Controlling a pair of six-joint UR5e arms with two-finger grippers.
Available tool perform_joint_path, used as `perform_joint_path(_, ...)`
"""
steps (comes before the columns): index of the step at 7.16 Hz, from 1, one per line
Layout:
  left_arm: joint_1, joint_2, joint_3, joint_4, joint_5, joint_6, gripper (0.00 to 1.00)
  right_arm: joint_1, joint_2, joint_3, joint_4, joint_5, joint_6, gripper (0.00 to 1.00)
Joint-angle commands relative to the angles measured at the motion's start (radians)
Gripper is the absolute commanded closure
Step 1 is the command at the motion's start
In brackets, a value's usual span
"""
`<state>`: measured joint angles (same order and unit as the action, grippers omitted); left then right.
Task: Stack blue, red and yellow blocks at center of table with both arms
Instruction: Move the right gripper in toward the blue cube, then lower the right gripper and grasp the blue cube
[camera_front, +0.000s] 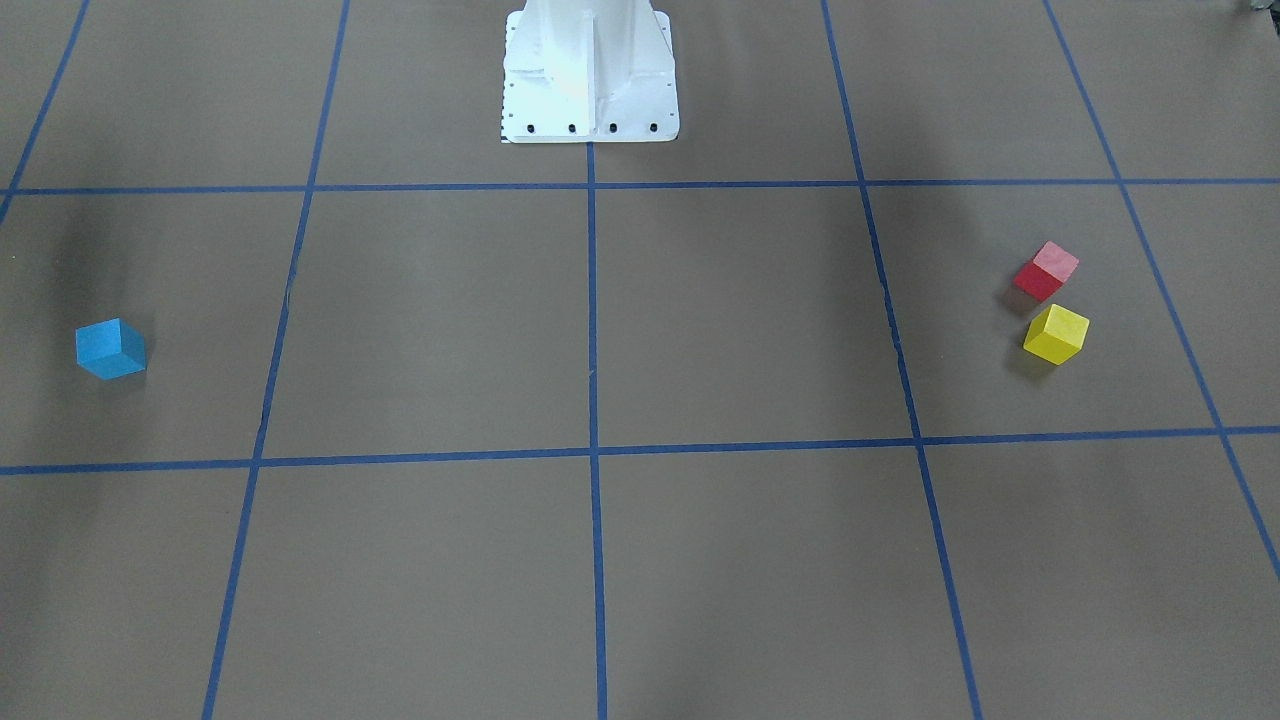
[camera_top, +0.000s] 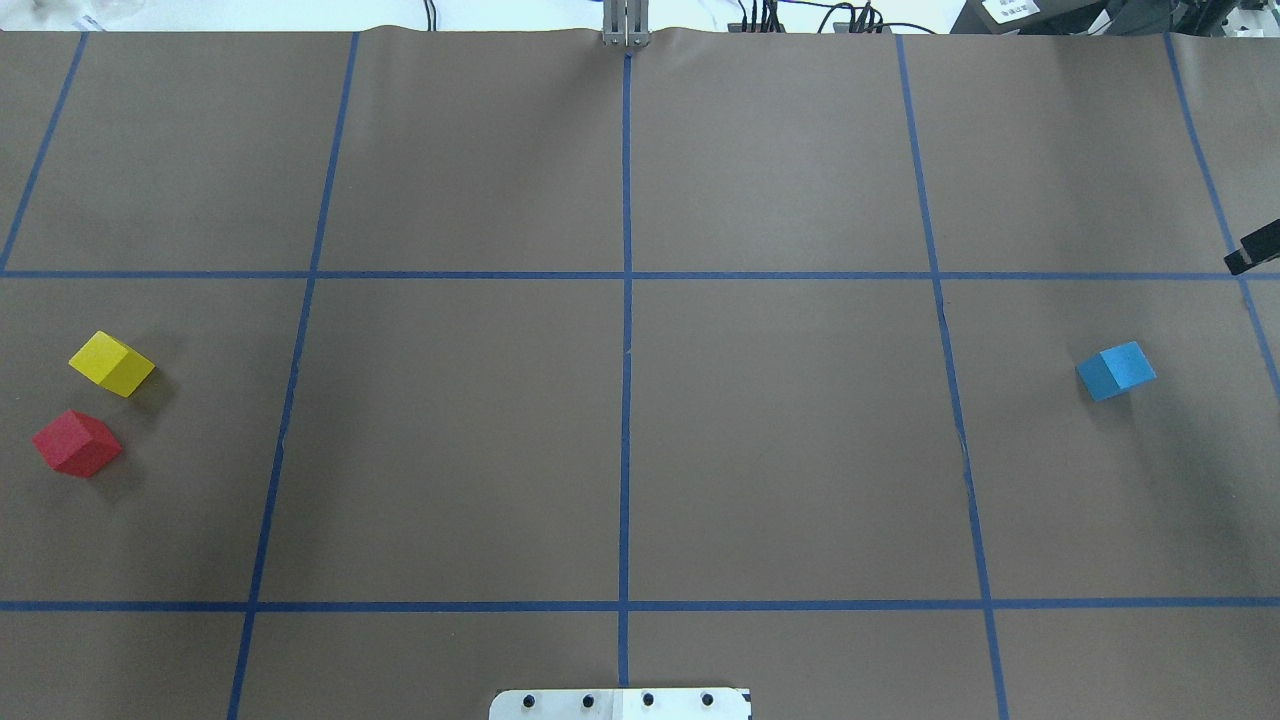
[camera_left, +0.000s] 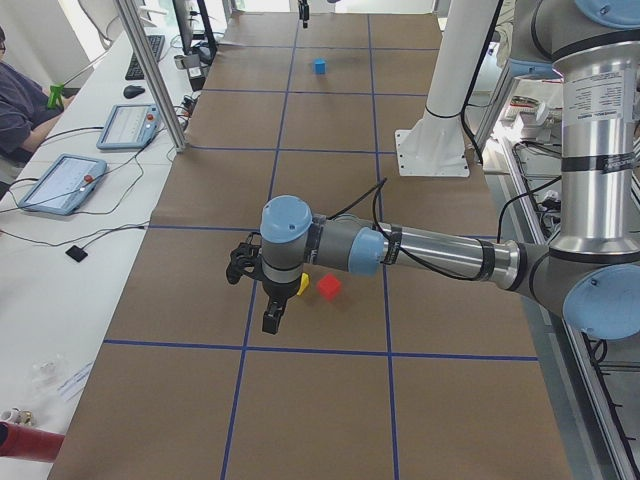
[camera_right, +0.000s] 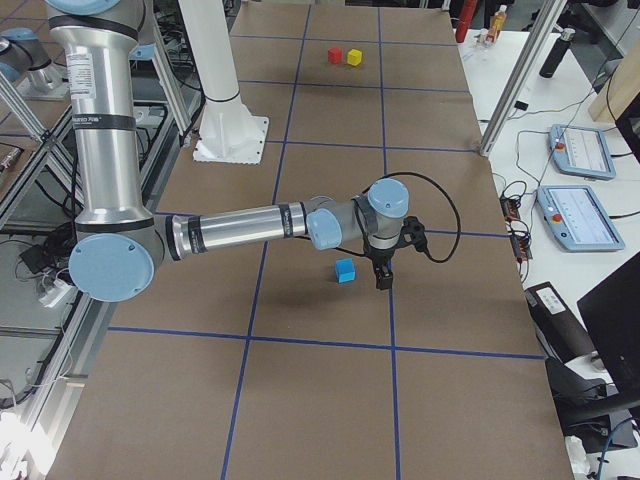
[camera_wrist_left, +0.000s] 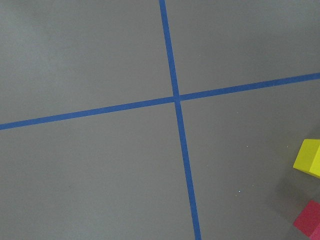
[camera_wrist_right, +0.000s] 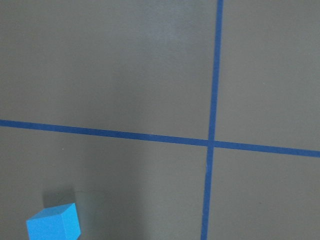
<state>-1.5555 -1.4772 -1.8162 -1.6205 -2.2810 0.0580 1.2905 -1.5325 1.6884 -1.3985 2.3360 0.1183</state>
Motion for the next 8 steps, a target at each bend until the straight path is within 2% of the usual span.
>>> perform_joint_path(1,0.0,0.0,0.0,-0.001,0.0,-0.001,0.0,-0.11,-0.008,-0.007,0.039,0.0,0.038,0.01)
perform_joint_path(5,0.0,0.001,-0.002,-0.001,0.0,-0.001,0.0,-0.224,-0.009,-0.016,0.039,-0.001,0.156,0.01)
perform_joint_path(8,0.0,0.0,-0.003,-0.007,-0.001,-0.001,0.0,-0.26,0.0,-0.074,0.042,-0.01,0.15,0.01)
